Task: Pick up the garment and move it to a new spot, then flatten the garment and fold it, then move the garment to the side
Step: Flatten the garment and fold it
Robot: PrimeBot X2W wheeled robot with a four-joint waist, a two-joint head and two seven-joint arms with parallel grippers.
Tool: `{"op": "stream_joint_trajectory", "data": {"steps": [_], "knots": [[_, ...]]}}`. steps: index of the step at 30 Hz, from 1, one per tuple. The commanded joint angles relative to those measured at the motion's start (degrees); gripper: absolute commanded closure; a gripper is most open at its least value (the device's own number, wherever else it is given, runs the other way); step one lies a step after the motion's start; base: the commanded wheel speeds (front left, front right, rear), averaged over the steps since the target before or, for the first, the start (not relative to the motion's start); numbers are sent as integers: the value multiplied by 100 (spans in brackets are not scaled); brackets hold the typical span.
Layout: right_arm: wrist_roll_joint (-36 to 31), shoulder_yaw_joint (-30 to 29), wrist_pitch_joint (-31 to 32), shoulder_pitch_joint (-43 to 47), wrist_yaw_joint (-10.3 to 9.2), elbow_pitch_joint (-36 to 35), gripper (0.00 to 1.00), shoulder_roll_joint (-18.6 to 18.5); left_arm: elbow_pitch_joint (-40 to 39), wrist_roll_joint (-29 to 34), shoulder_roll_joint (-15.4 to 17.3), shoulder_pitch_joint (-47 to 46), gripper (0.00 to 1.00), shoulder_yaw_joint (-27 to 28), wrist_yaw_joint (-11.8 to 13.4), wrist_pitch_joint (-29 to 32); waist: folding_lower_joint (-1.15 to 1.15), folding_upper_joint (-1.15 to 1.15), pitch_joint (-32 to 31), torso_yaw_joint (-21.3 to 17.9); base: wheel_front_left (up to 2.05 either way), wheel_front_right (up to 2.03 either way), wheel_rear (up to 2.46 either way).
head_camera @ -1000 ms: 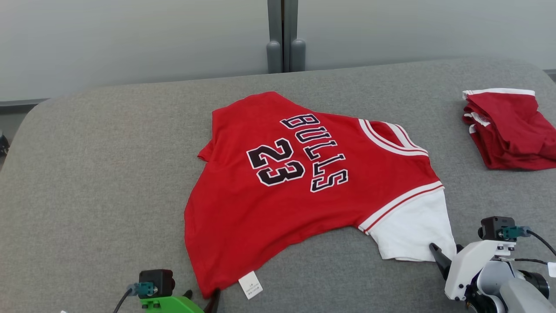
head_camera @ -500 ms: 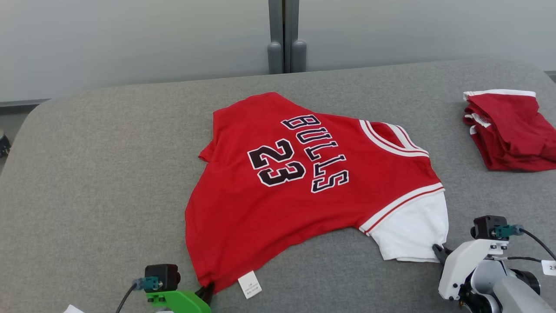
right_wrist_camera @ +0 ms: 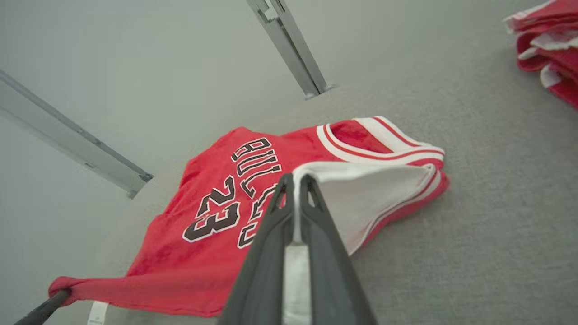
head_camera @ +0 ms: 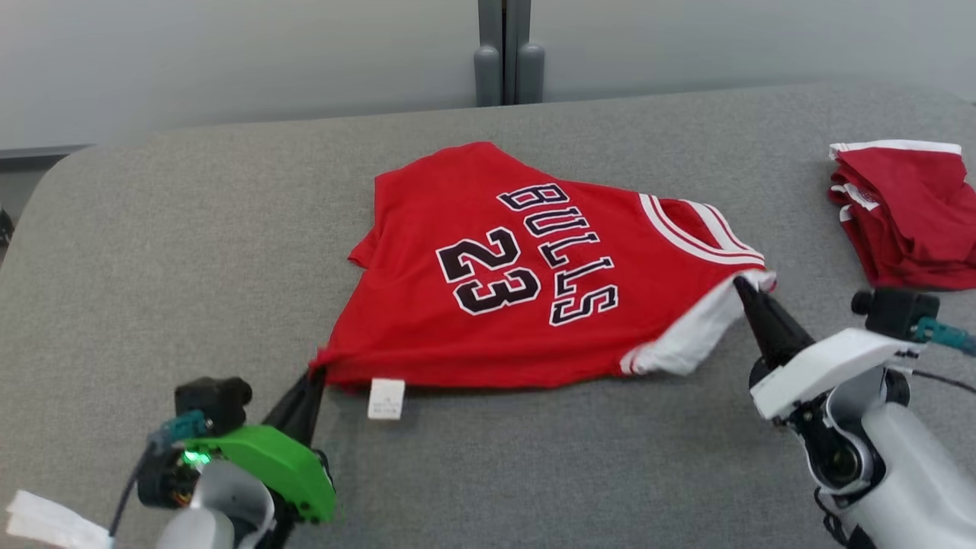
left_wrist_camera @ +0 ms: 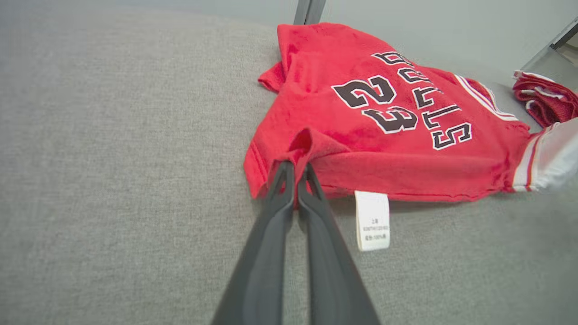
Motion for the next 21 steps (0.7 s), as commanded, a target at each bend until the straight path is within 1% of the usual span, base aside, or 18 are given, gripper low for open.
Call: {"op": "stream_joint_trajectory", "data": {"steps": [1, 3, 5, 7, 8, 11, 13, 14, 17, 21], "knots": [[59, -29, -70, -219, 1, -161, 100, -95, -138, 66, 137, -274, 100, 75, -14, -28, 0, 0, 307, -30, 0, 0, 0], [127, -45, -139, -558, 2, -370, 100, -142, -339, 180, 322, -687, 100, 132, -17, -59, 0, 0, 568, -30, 0, 0, 0], [160, -57, -162, -1005, 2, -441, 100, -197, -471, 127, 383, -1240, 100, 230, -26, -186, 0, 0, 867, -5, 0, 0, 0], [98, -76, -212, -1563, 2, -368, 100, -263, -400, 23, 470, -1855, 100, 260, -40, -273, 0, 0, 1199, 31, 0, 0, 0], [20, -29, -237, -1837, 2, -309, 100, -279, -293, -58, 485, -2157, 100, 272, -39, -314, 0, 0, 1333, 41, 0, 0, 0], [-134, 106, -278, -2934, 2, 15, 100, -256, 194, -268, 717, -3306, 100, 138, -45, -260, 0, 0, 1812, 25, 0, 0, 0], [-133, 171, -290, -3682, 2, 303, 100, -183, 589, -353, 960, -4075, 100, 16, -47, -189, 0, 0, 2063, -25, 0, 0, 0], [-145, 207, -292, -4018, 2, 441, 100, -158, 776, -448, 1029, -4408, 100, 14, -47, -171, 0, 0, 2158, -52, 0, 0, 0], [-123, 289, -352, -5176, 2, 898, 100, -35, 1352, -728, 1171, -5495, 100, -62, -49, -123, 0, 0, 2423, -100, 0, 0, 0], [-225, 406, -429, -6571, 1, 1493, 100, -29, 1909, -921, 1335, -6783, 100, -219, -49, -17, 0, 0, 2690, -106, 0, 0, 0]]}}
